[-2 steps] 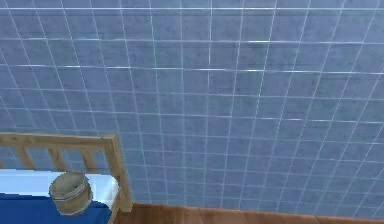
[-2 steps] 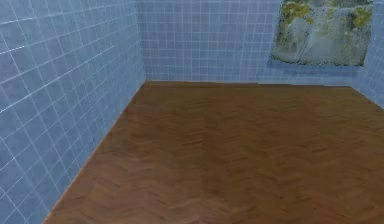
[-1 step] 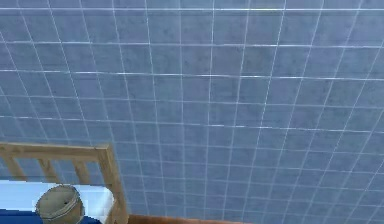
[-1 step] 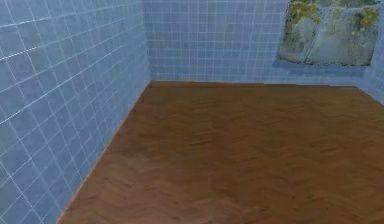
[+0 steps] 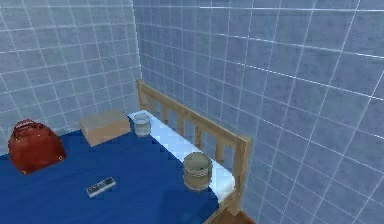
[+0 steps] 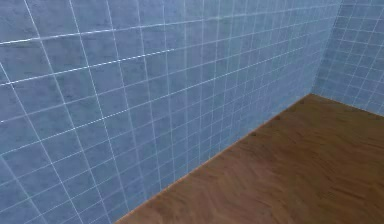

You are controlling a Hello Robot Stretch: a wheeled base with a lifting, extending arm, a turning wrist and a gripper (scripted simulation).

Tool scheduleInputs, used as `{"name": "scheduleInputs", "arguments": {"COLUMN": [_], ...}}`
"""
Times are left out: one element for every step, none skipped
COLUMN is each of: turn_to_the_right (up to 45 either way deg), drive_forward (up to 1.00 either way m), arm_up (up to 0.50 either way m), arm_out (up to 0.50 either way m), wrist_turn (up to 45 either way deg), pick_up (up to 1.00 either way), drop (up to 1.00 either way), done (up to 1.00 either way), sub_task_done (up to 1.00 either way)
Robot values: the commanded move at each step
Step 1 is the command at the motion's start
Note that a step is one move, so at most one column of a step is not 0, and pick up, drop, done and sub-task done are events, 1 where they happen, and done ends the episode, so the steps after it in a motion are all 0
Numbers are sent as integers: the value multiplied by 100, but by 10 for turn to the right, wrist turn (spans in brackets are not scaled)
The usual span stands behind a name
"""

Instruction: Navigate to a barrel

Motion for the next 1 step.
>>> {"name": "scheduleInputs", "arguments": {"turn_to_the_right": [0], "drive_forward": [0], "arm_up": [0], "arm_out": [0], "wrist_turn": [0], "pick_up": [0], "drop": [0], "done": [100], "sub_task_done": [0]}}
